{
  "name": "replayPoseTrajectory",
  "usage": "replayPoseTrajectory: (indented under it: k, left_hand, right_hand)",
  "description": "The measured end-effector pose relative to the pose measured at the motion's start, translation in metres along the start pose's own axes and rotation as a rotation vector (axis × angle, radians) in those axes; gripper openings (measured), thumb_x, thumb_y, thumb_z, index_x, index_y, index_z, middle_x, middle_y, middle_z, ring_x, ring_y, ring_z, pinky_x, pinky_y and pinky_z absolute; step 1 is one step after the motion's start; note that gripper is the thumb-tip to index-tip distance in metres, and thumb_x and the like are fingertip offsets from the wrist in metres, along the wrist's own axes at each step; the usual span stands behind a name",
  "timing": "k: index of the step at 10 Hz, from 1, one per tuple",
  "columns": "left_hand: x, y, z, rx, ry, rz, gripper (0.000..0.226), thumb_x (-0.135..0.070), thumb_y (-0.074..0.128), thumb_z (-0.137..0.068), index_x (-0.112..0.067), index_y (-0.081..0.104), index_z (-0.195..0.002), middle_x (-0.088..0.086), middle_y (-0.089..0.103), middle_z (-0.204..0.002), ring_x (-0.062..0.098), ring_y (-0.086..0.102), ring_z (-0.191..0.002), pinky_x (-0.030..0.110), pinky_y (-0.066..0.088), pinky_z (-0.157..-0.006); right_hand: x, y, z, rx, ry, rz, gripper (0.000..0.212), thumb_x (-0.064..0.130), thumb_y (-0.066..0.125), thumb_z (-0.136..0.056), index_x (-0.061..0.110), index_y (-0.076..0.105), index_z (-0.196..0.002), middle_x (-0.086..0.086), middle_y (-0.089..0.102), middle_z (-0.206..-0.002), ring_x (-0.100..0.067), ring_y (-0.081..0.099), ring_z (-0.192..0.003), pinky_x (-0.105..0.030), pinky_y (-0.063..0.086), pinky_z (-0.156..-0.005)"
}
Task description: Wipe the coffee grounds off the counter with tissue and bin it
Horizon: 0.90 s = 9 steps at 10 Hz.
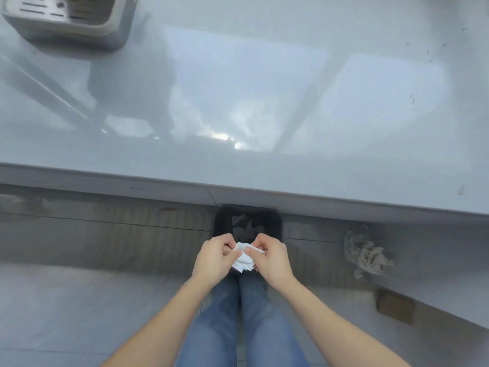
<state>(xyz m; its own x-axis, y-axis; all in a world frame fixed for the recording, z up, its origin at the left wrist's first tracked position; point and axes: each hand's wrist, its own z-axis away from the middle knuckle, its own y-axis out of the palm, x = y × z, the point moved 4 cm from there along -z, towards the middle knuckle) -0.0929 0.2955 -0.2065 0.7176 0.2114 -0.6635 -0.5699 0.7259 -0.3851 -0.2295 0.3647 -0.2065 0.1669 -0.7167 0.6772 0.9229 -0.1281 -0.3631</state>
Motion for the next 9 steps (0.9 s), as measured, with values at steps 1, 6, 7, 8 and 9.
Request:
replayPoseTrajectory:
  k: [1,6,7,8,9]
  left_hand:
    - [0.017,0.022,-0.021,0.015,-0.122,0.093,0.021,-0.015,0.069,-0.079,-0.019,0.056,-0.062,-0.008,0.052,-0.048,0.013,0.043,-0.049,0.024,0.038,-0.055]
    - [0.081,0.09,-0.1,0.184,-0.553,0.159,0.073,-0.04,0.048,-0.095,-0.006,0.014,-0.149,0.012,0.026,-0.156,0.029,0.031,-0.14,0.033,0.029,-0.111]
    - [0.074,0.091,-0.103,0.202,-0.428,0.048,0.073,-0.039,0.045,-0.096,-0.014,0.005,-0.151,0.008,0.016,-0.159,0.026,0.022,-0.144,0.034,0.023,-0.115]
    - [0.057,0.084,-0.094,0.161,-0.271,-0.157,0.072,-0.04,0.044,-0.096,-0.016,0.005,-0.151,0.008,0.009,-0.16,0.025,0.011,-0.147,0.044,0.017,-0.118]
    - [0.041,0.077,-0.072,0.105,-0.132,-0.382,0.07,-0.044,0.039,-0.096,-0.018,0.005,-0.151,0.009,0.008,-0.16,0.026,0.01,-0.147,0.048,0.018,-0.116]
  right_hand:
    - [-0.033,0.005,-0.02,0.017,0.144,-0.125,0.012,0.01,0.069,-0.081,0.007,0.062,-0.072,-0.007,0.065,-0.065,-0.009,0.058,-0.05,-0.023,0.049,-0.048]
    - [-0.115,-0.006,-0.085,-0.017,0.464,-0.32,0.018,0.014,0.046,-0.097,0.012,0.061,-0.107,-0.004,0.063,-0.091,-0.013,0.058,-0.071,-0.02,0.045,-0.064]
    - [-0.116,-0.009,-0.086,-0.022,0.391,-0.207,0.022,0.01,0.046,-0.095,0.012,0.062,-0.11,-0.006,0.062,-0.1,-0.025,0.063,-0.093,-0.023,0.046,-0.072]
    - [-0.111,-0.011,-0.083,0.021,0.274,-0.063,0.027,0.013,0.048,-0.094,0.014,0.061,-0.118,-0.004,0.063,-0.116,-0.018,0.058,-0.105,-0.022,0.04,-0.085]
    - [-0.097,-0.016,-0.073,0.066,0.164,0.135,0.035,0.021,0.047,-0.095,0.019,0.056,-0.129,0.0,0.057,-0.134,-0.018,0.053,-0.12,-0.024,0.039,-0.095]
